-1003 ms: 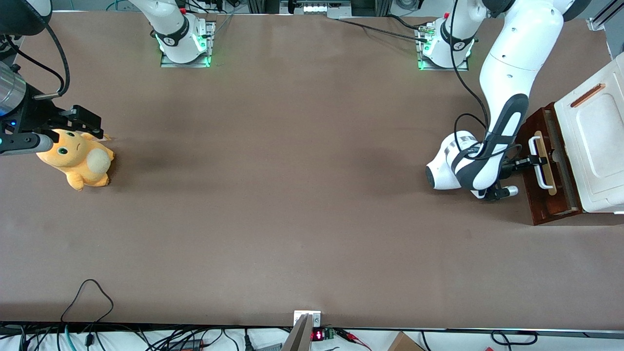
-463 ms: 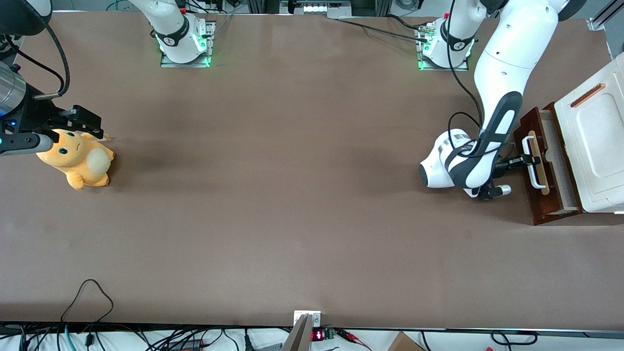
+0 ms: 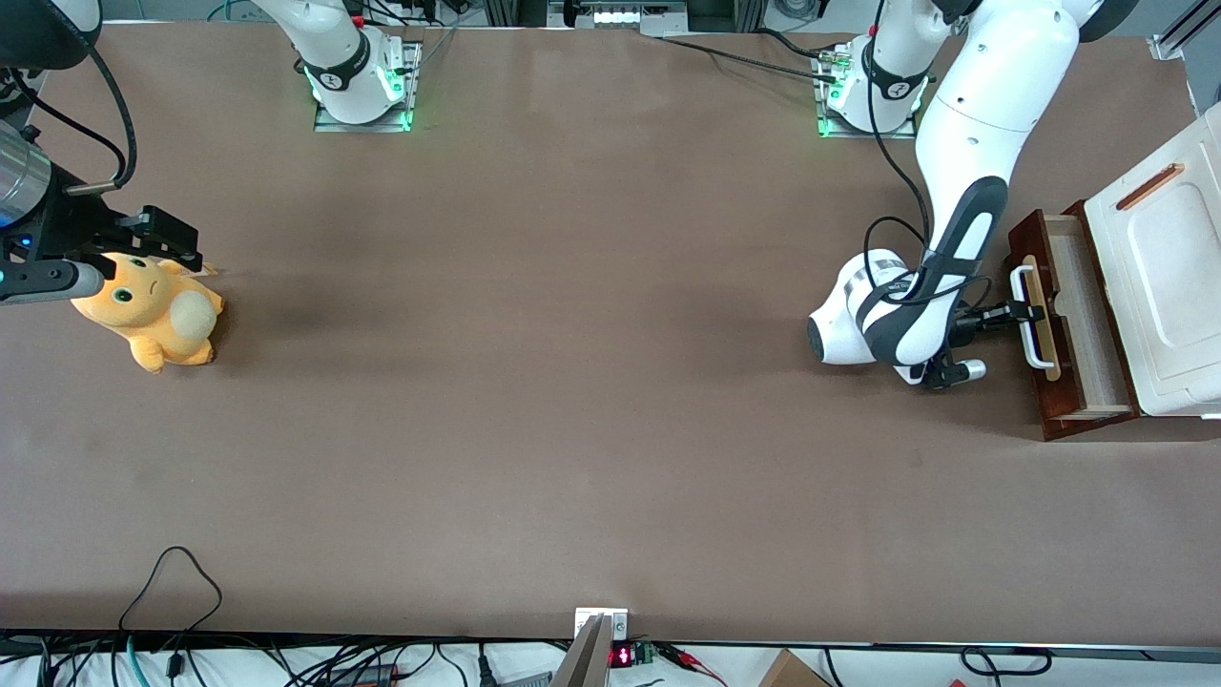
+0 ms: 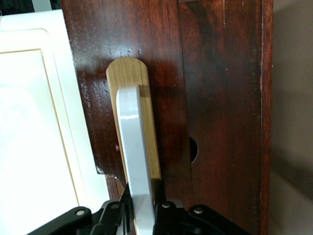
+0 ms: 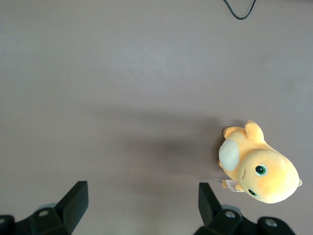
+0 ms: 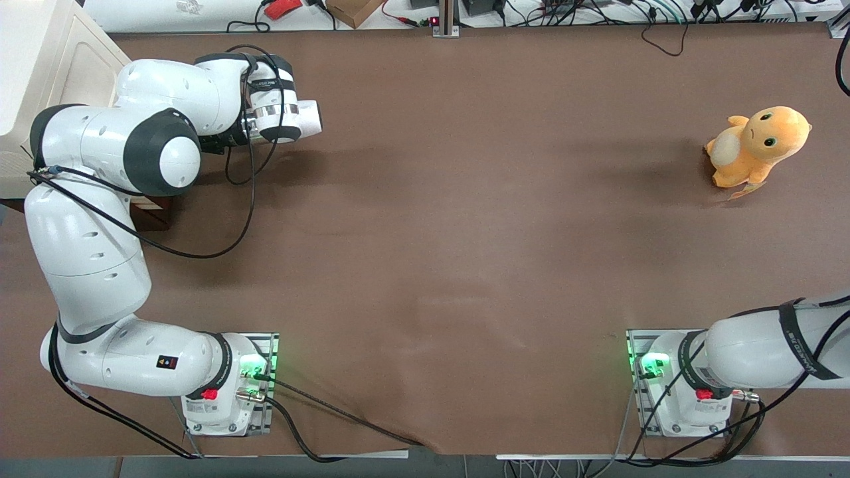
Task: Open lower drawer with left arm only
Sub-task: 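Pull the handle with the left gripper, sliding the drawer outward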
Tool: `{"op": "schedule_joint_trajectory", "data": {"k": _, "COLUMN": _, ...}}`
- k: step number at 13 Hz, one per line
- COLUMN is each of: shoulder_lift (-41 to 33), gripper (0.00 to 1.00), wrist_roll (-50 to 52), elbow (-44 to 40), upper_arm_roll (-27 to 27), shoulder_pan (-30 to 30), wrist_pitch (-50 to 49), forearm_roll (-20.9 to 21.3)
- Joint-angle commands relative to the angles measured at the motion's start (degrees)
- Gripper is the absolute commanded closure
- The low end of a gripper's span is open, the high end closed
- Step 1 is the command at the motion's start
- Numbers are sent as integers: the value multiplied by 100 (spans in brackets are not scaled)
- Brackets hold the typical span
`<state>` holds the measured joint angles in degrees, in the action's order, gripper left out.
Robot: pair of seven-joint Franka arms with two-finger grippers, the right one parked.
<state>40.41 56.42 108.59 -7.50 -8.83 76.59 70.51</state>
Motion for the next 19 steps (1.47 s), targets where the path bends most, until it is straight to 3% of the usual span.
{"op": "schedule_joint_trajectory", "data": {"k": 1, "shoulder_lift": -24, "gripper": 81, "wrist_roll": -61, "elbow": -22, "upper_arm_roll": -15, "shoulder_pan": -145, "wrist_pitch": -153, "forearm_roll": -336}}
{"op": "schedule_joint_trajectory", "data": {"k": 19, "shoulder_lift": 64, "gripper": 81, "wrist_roll": 115, "elbow": -101, "upper_arm_roll": -15, "shoulder_pan": -567, "wrist_pitch": -355, "forearm_roll": -810}}
